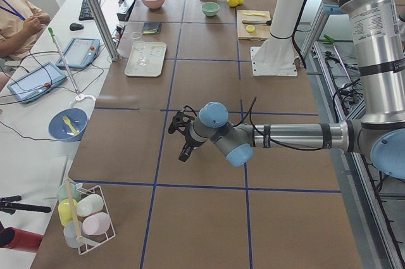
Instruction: Pour ice into bowl
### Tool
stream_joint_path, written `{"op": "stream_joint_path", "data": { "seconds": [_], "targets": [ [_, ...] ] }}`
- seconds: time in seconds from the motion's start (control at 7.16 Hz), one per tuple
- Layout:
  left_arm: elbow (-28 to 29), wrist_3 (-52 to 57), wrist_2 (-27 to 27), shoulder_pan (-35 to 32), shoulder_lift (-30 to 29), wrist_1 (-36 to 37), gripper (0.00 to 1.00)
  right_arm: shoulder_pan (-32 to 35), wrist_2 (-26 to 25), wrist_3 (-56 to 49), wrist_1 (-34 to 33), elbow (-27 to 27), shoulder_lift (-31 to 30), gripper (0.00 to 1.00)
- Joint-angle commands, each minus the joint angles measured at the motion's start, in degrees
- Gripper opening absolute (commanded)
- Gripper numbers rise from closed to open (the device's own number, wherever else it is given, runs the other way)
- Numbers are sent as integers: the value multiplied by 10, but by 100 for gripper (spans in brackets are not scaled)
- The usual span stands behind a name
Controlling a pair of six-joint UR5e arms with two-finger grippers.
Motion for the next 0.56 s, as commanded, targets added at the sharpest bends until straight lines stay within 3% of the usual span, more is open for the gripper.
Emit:
{"op": "stream_joint_path", "data": {
  "seconds": [0.0,0.14,0.28,0.42],
  "targets": [
    [-18,15,-2,-19,-46,134,100,76,2,-69,-61,2,11,100],
    [-18,77,-7,-45,-48,184,100,130,-10,-211,-164,5,16,100],
    [-24,140,-55,-95,-67,260,100,179,-10,-315,-263,9,39,100],
    [-20,213,-75,-137,-80,342,100,204,-14,-378,-319,13,44,100]
  ]
}}
